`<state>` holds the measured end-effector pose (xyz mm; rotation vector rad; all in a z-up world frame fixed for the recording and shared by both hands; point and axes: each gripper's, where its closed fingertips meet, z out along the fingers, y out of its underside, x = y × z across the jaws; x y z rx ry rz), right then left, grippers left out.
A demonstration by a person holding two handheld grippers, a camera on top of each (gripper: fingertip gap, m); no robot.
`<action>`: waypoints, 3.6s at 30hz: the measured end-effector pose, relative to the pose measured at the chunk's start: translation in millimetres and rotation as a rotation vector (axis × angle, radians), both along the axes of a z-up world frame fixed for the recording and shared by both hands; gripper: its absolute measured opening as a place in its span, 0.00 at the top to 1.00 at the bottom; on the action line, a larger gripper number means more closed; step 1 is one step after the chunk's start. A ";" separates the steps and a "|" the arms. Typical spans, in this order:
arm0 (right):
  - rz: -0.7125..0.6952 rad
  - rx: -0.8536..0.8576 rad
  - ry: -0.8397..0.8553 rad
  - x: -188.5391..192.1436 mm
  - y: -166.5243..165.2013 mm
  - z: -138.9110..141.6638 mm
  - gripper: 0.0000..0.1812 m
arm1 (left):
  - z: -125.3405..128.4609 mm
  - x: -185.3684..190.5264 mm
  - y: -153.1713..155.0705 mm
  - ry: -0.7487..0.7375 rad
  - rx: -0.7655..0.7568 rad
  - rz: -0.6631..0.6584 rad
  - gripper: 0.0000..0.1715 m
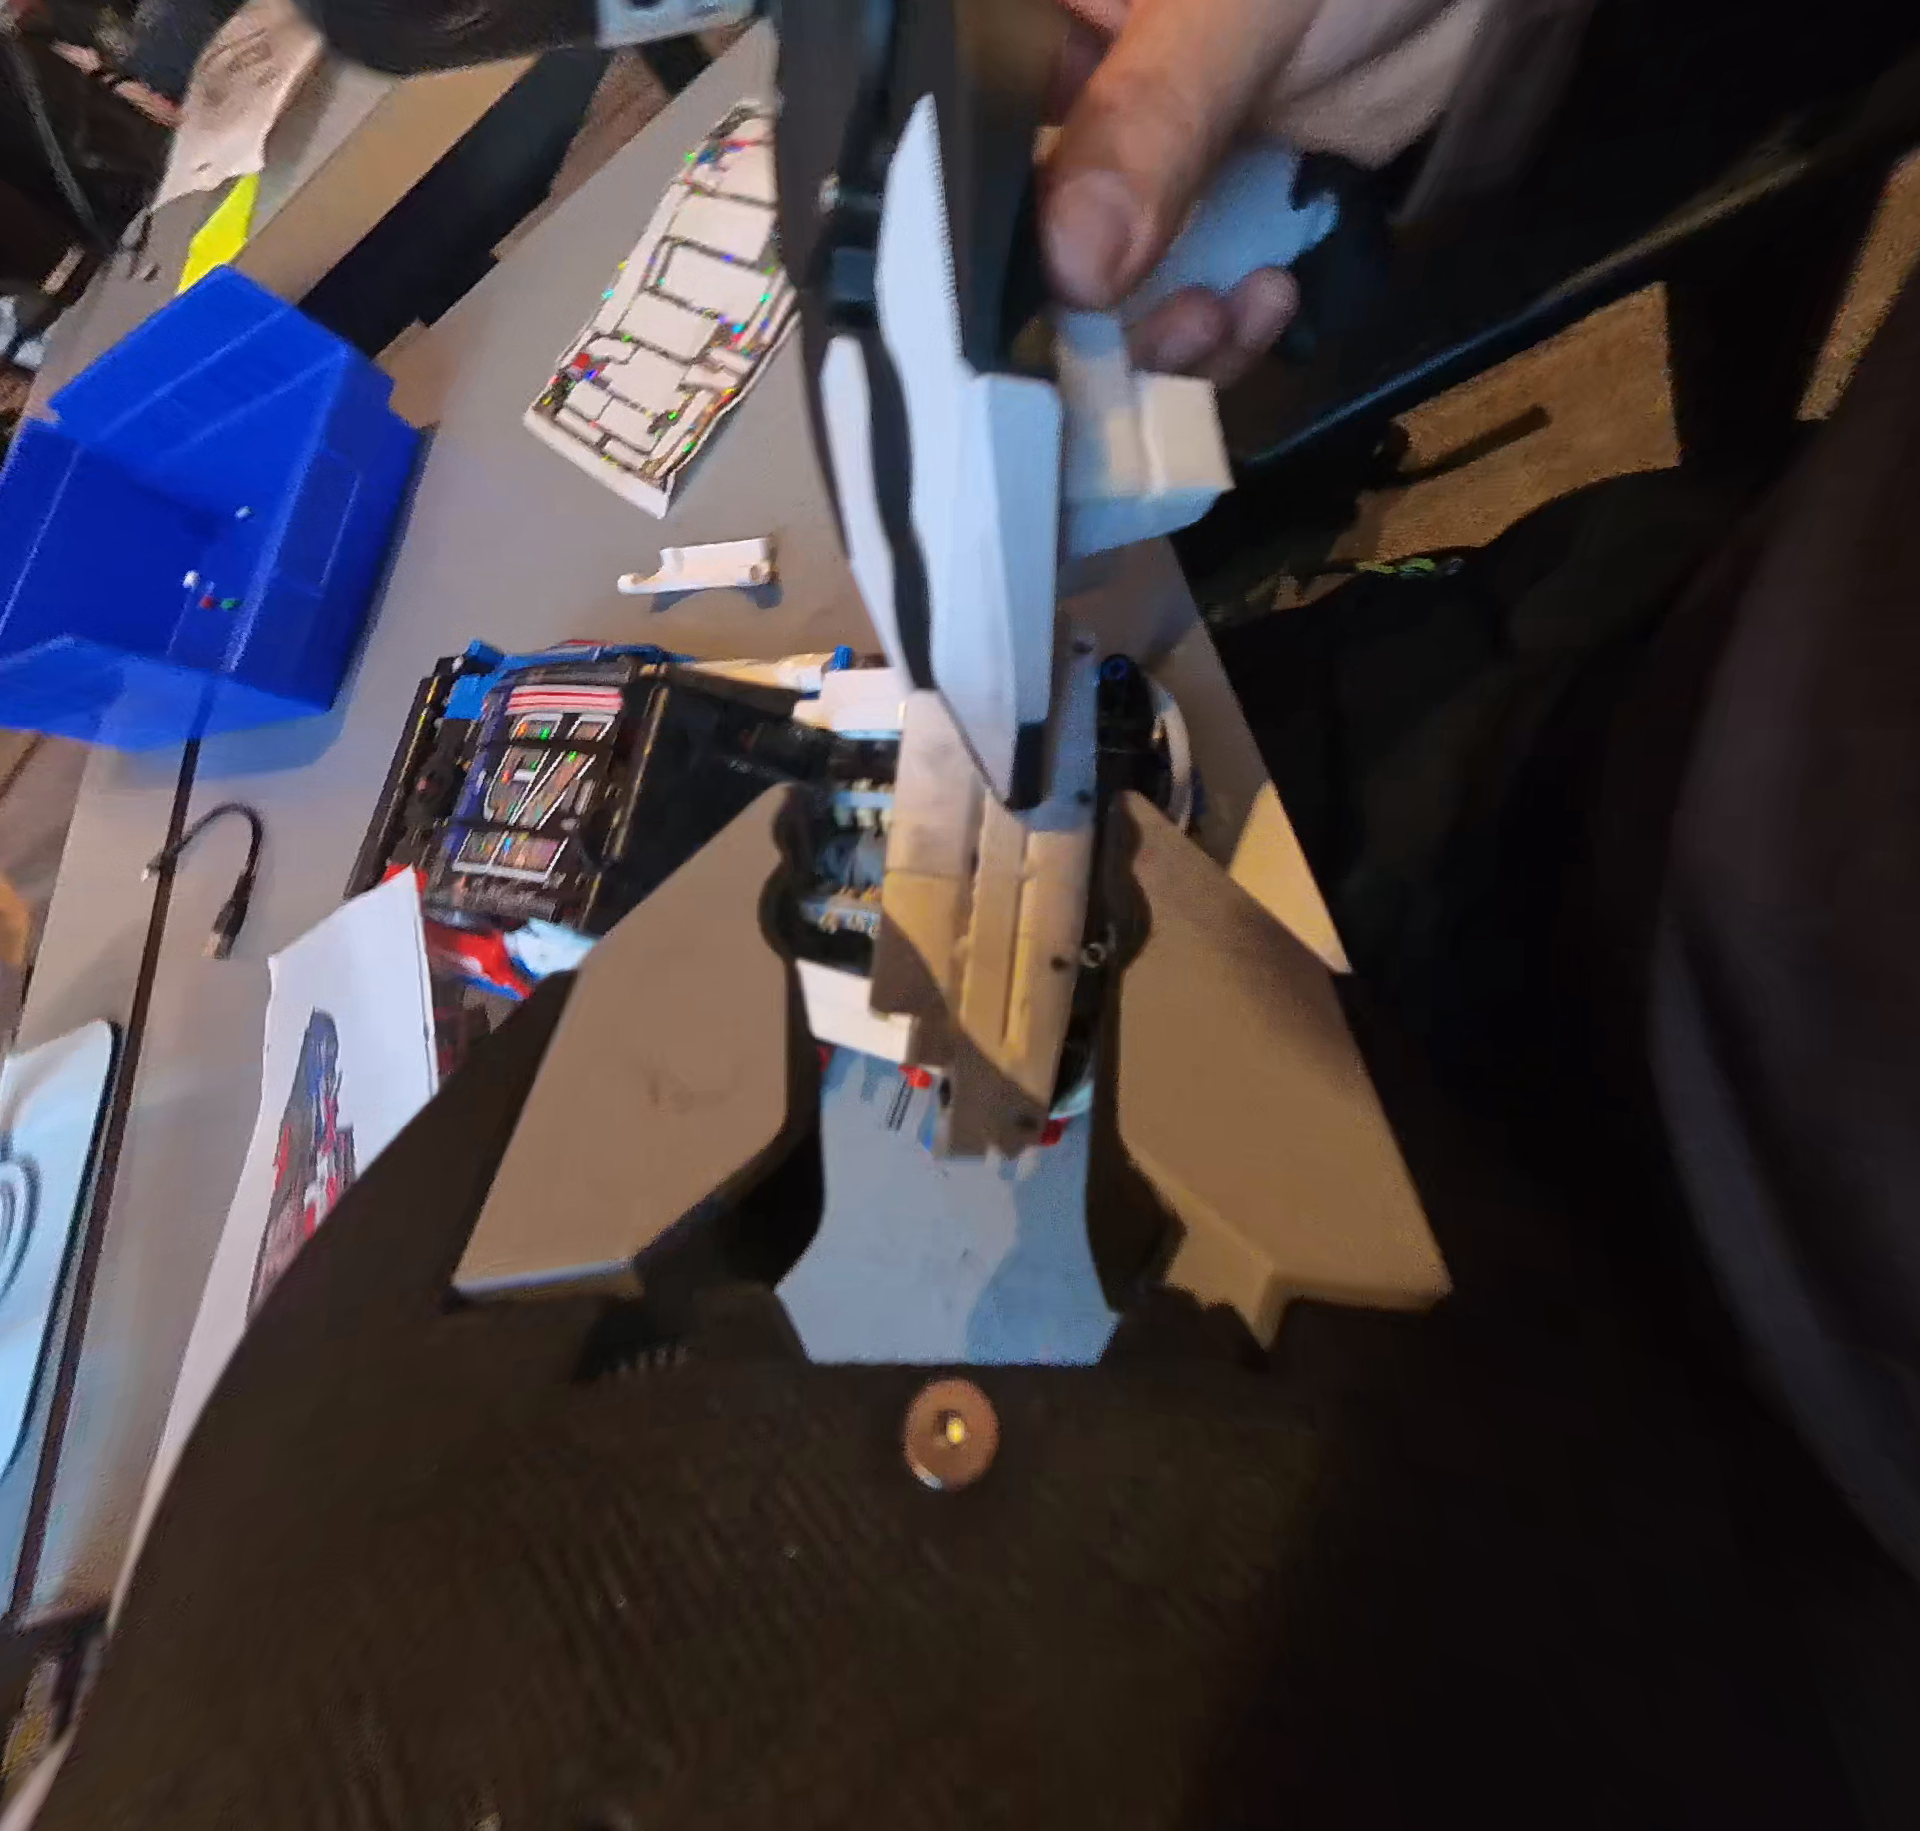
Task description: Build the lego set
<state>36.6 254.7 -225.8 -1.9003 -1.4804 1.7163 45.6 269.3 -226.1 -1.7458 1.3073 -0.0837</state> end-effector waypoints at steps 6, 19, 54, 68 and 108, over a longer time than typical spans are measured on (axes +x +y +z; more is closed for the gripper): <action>-0.005 -0.090 0.037 0.8 0.7 2.4 0.96 | -13.2 -10.4 -3.4 0.108 0.035 0.004 0.77; 0.009 0.110 0.052 -1.6 9.0 0.7 0.95 | -23.0 -9.7 -9.7 -0.026 -0.271 -0.039 0.77; -0.106 0.725 0.040 -2.1 50.7 -15.5 1.00 | -40.4 -11.1 14.8 -0.043 -0.139 0.043 1.00; 0.010 0.841 -0.022 52.8 -2.1 -21.0 0.81 | -40.5 -18.9 17.1 -0.057 -0.076 0.098 1.00; -0.010 1.058 0.057 24.6 15.7 -22.0 0.90 | -31.6 14.0 2.7 -0.085 -0.467 -0.118 0.75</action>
